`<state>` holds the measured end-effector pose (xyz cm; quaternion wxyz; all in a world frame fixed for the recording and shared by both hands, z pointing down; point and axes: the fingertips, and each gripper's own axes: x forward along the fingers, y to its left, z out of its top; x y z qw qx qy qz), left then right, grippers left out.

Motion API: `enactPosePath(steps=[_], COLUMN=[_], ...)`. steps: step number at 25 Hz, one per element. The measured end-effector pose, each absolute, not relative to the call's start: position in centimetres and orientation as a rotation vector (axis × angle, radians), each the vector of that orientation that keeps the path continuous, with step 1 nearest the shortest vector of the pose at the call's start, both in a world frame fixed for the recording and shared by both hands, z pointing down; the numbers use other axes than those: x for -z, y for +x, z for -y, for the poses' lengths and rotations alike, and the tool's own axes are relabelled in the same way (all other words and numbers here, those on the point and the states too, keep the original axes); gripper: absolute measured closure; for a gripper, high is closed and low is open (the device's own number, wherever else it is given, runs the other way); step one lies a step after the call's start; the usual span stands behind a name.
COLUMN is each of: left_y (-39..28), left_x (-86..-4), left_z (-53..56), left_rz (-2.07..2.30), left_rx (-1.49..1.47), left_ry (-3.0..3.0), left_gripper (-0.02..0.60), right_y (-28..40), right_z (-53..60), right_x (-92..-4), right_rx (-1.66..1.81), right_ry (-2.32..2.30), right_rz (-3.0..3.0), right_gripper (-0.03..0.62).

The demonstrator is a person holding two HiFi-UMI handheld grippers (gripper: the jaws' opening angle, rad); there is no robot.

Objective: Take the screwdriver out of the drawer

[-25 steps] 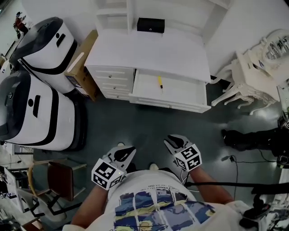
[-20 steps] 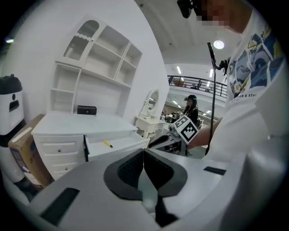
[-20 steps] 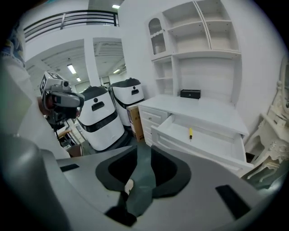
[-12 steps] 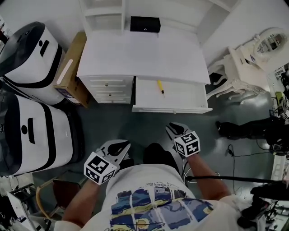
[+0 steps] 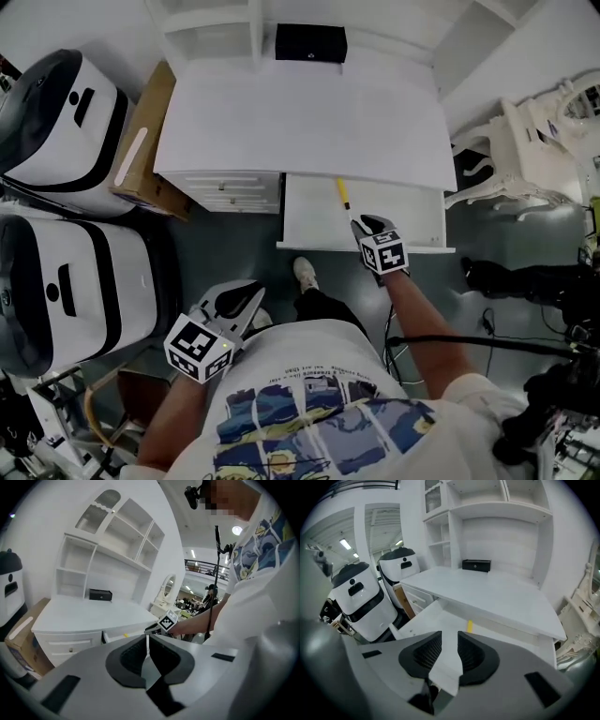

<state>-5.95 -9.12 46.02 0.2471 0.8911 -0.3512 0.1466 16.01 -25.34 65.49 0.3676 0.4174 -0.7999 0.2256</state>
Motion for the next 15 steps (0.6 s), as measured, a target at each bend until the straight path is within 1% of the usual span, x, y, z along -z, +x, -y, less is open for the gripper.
enactPosePath(steps=[6, 15], left_y=[-4.6, -3.1], left_x=[-44.7, -44.7], left_z=[15.1, 19.6], left_rz=[1.05, 1.137], left_rx=[-0.434, -0.461], left_ry=[2.396, 2.32], left_gripper=[0.566, 0.566], right_y=[16.4, 16.9], right_z=[30.6, 33.8], right_x=[-71.7, -79.2], right_rx=[-0.621, -0.73], right_ry=[0.955, 0.887], right_rz=[1.989, 1.896], right_gripper=[0.453, 0.436])
